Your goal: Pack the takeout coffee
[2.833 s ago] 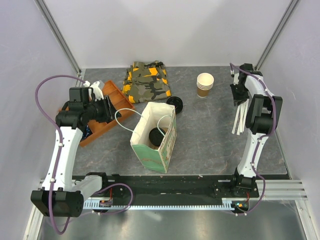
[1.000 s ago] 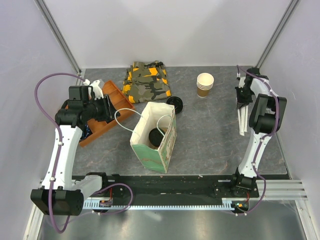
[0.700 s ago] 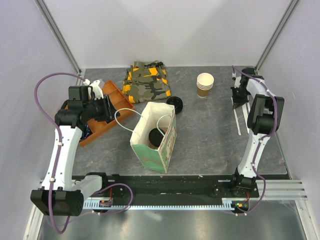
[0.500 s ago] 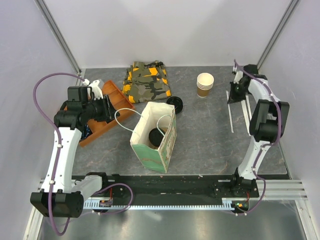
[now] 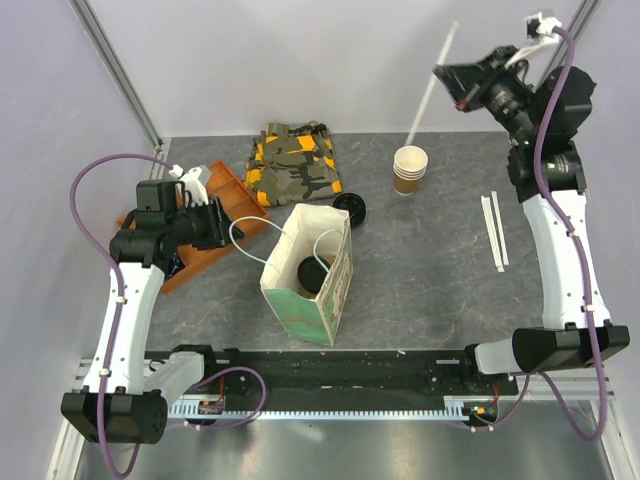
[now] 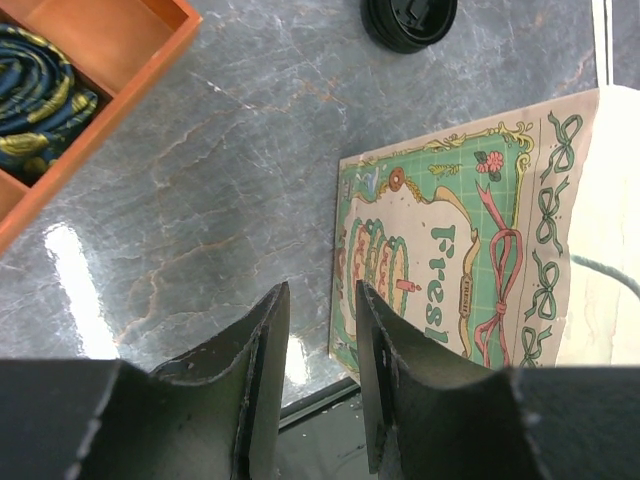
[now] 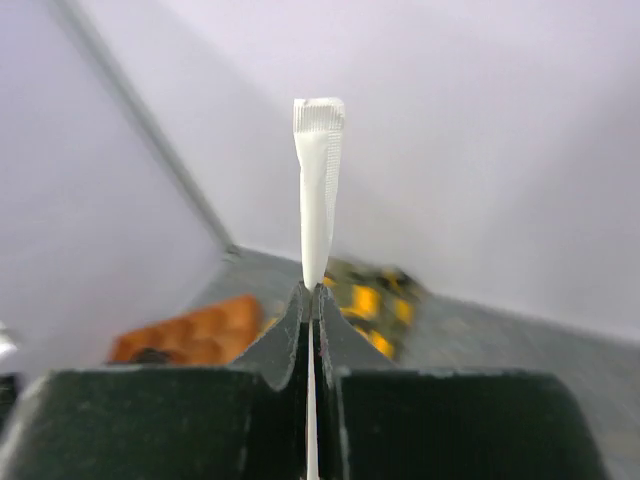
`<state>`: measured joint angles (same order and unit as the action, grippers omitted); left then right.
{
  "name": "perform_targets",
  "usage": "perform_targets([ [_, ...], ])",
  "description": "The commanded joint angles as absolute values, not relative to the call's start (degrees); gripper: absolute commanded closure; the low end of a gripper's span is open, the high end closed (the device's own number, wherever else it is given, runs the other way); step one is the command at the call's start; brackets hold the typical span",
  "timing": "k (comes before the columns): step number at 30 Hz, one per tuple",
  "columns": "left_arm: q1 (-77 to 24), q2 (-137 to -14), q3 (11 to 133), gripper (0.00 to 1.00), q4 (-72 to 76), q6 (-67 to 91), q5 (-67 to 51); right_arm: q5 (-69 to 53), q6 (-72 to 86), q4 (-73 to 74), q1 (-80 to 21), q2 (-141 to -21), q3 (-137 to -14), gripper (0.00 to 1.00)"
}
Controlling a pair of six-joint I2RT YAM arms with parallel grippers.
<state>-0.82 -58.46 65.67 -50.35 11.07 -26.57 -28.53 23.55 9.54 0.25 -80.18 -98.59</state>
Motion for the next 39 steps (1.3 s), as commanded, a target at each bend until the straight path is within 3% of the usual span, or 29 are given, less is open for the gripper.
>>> perform_targets([
  [1, -0.62, -57.74, 65.21, 0.60, -47.02, 11.25, -29.36, -29.36, 32.69, -1.58, -10.44, -83.57, -106.59, 1.00],
  [11, -0.62, -55.55, 63.55, 0.60, -45.62, 12.39, -28.48, -28.04, 25.23, -0.97, -34.87, -85.96, -107.85, 1.00],
  [32, -0.62, -52.12, 62.75, 0.60, -45.97, 12.22, -27.69, -26.54, 13.63, 9.31, -50.18, -78.58, -89.12, 1.00],
  [39, -0.70, -51.33, 62.14, 0.59, -46.49, 11.87, -27.77, -25.23, 11.25, 9.93, -52.03, -77.17, -87.45, 0.79],
])
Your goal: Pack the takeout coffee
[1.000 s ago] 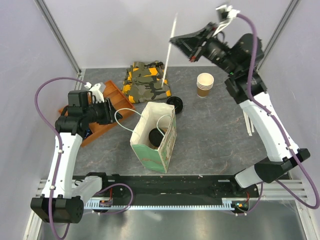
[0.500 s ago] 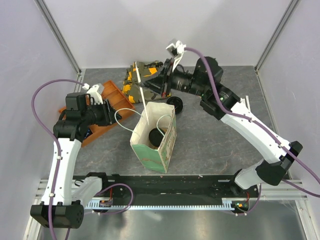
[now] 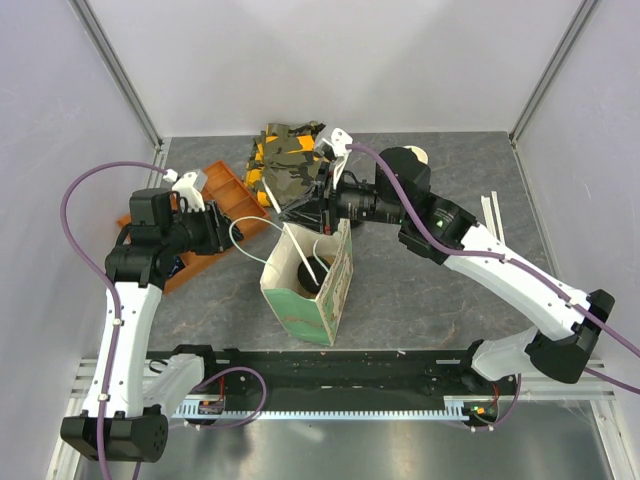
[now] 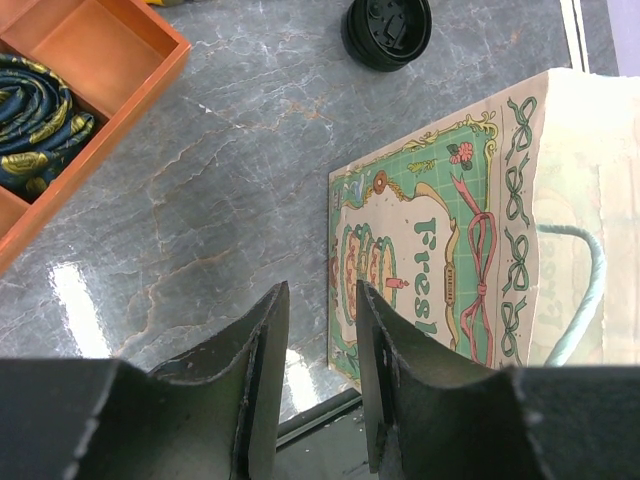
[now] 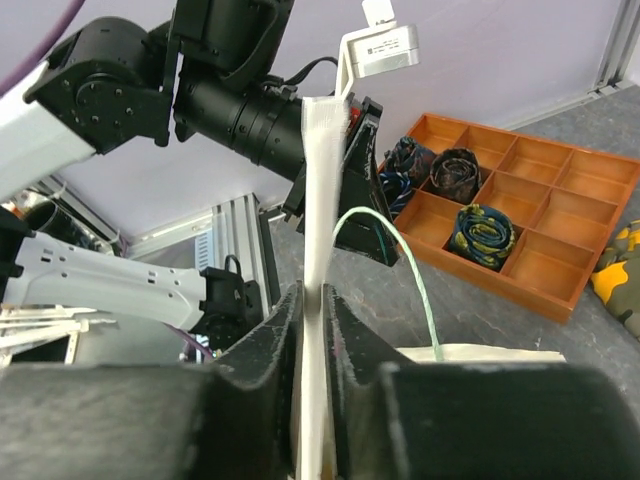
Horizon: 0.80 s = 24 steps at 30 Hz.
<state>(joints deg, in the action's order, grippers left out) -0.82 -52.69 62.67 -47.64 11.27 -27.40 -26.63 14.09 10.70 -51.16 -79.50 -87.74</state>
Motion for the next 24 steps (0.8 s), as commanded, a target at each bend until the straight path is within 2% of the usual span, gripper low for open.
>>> perform_targets([
  [1, -0.62, -51.42, 62.14, 0.59, -46.58, 11.78, -27.69, -25.14, 11.16, 10.02, -52.12, -77.25, -87.63, 0.75],
  [2, -0.62, -51.33, 62.14, 0.60, -46.58, 11.78, -27.77, -24.96, 10.99, 10.02, -52.12, -77.34, -87.80, 0.68],
  [7, -0.62, -51.68, 62.49, 0.59, -46.67, 11.34, -28.04, -22.60, 9.58, 9.93, -52.21, -77.78, -90.25, 0.58],
  [12, -0.70, -52.03, 63.10, 0.60, -46.67, 11.16, -27.77, -18.73, 7.74, 9.67, -52.21, -77.96, -93.77, 0.55],
  [21, -0.70, -53.61, 66.09, 0.59, -48.33, 10.90, -25.84, -6.86, 4.83, 9.41, -49.75, -76.99, -96.33, 0.41],
  [24, -0.53, -54.75, 67.76, 0.59, -49.22, 10.11, -23.21, -3.88, 8.07, 9.41, -46.07, -76.73, -96.15, 0.29],
])
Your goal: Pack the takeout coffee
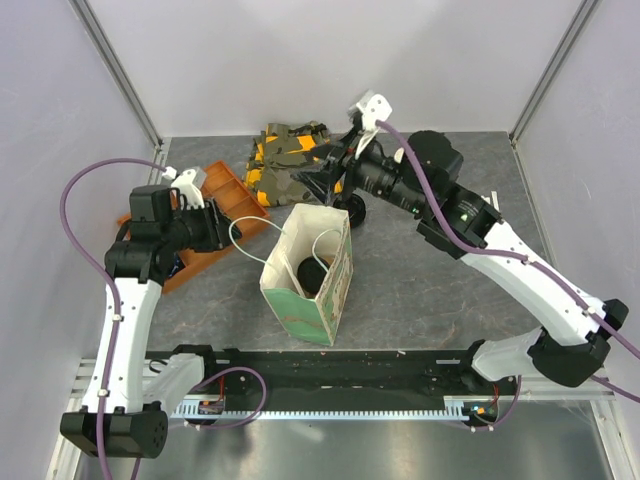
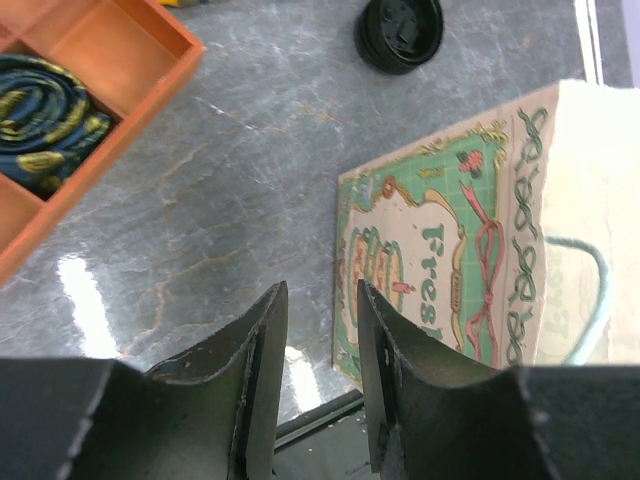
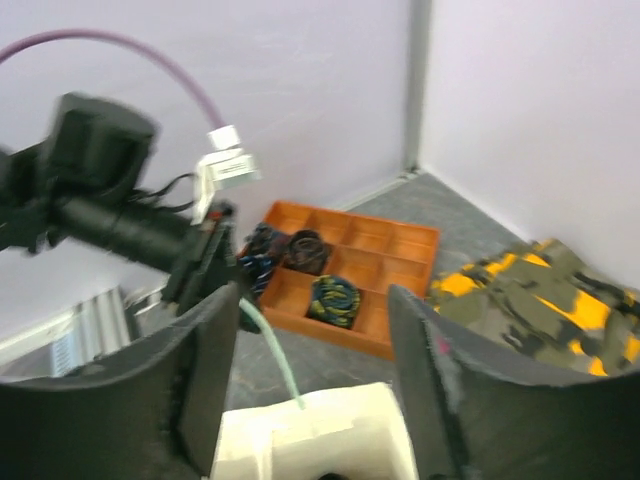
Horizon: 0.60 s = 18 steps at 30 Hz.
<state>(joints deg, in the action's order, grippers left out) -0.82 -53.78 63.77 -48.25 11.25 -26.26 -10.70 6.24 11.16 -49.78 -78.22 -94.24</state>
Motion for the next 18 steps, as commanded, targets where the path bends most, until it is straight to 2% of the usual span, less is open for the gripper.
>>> perform_targets([
  [1, -0.61, -54.84, 68.20, 0.58, -49.39, 9.93, -21.64, -3.61, 8.69, 9.40, -43.79, -76.73, -96.15, 0.21],
  [3, -0.53, -55.63, 69.69, 0.58, -49.48, 9.58, -20.22, -3.08, 11.41, 9.49, -39.84, -76.73, -95.98, 0.17],
  [5, -0.35, -56.68, 71.27, 0.55, -49.83, 9.40, -18.47, -2.81, 12.74, 9.58, -37.54, -76.82, -95.98, 0.07],
  [6, -0.18, -57.21, 71.80, 0.51, -49.92, 9.49, -17.50, -2.20, 13.79, 9.84, -35.53, -76.73, -95.98, 0.02],
  [7, -0.18, -57.91, 73.11, 0.47, -50.10, 9.41, -17.40, -2.20, 14.06, 10.02, -34.46, -76.73, -95.80, 0.02],
  [8, 1.91, -58.53, 73.82, 0.43, -50.18, 9.58, -17.32, -1.94, 14.15, 10.19, -33.50, -76.73, -95.37, 0.02],
  [9, 2.54, -60.36, 74.70, 0.30, -50.27, 9.58, -17.14, -0.98, 14.67, 10.72, -31.75, -76.38, -95.19, 0.02],
  [11, 5.17, -62.57, 78.56, 0.20, -50.53, 8.88, -17.49, -0.44, 14.68, 11.51, -29.63, -76.12, -94.22, 0.02],
  [12, 6.40, -65.71, 80.23, 0.09, -50.80, 8.53, -18.88, -0.35, 15.03, 12.99, -27.36, -76.03, -94.13, 0.02],
  [13, 7.55, -67.31, 82.07, 0.04, -52.11, 8.00, -19.85, -0.35, 15.64, 13.96, -25.77, -75.94, -93.96, 0.02],
  [18, 11.60, -78.82, 98.42, 0.00, -58.88, 2.64, -23.73, 0.09, 17.75, 18.36, -13.20, -74.63, -90.62, 0.02],
])
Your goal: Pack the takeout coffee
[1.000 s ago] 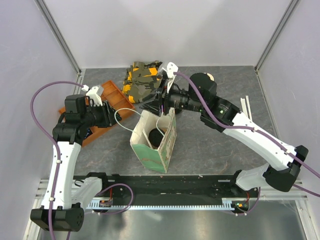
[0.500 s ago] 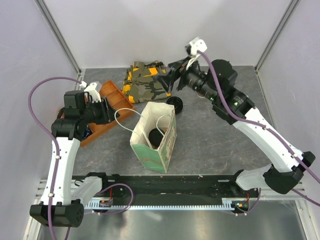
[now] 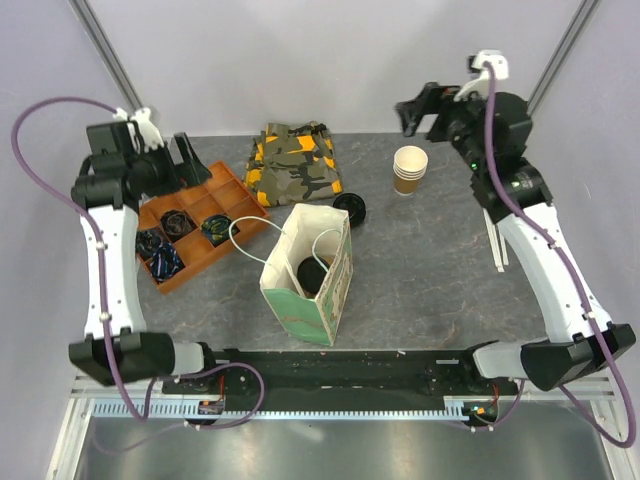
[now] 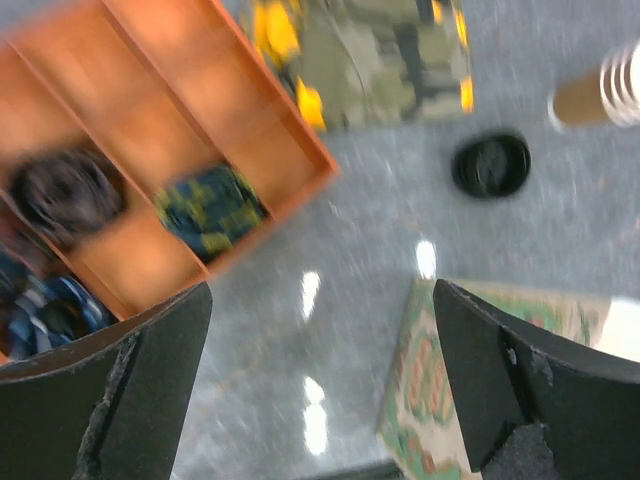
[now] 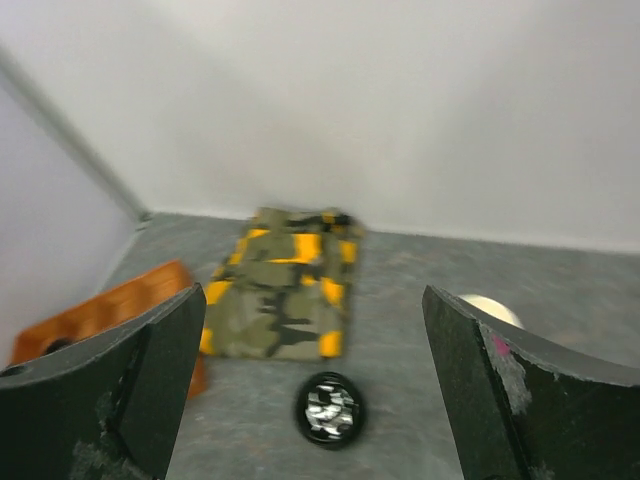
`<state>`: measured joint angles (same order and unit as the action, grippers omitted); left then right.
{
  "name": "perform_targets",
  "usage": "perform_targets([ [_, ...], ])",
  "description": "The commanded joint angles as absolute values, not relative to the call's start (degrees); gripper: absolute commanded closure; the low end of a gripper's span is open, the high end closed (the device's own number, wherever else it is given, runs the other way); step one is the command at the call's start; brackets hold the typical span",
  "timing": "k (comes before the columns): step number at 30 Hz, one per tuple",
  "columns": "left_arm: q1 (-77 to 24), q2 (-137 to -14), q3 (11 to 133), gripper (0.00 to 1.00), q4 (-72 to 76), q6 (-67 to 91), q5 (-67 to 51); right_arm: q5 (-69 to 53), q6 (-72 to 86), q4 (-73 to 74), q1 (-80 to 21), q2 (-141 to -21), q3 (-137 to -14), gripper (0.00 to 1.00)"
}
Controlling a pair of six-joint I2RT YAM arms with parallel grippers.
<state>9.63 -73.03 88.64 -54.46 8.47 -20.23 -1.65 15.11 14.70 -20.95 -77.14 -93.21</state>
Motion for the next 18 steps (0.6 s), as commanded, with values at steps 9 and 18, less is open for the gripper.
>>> perform_targets([
  [9, 12.92, -91.23, 110.21, 0.00, -65.83, -2.28, -26.80, -1.93, 8.71, 30.30, 5.44, -73.56, -80.16, 0.02],
  [18, 12.83, -96.49, 114.07, 0.00, -66.62, -3.34, -26.02, -5.01, 5.28, 34.19, 11.42, -78.57, -82.61, 0.02],
])
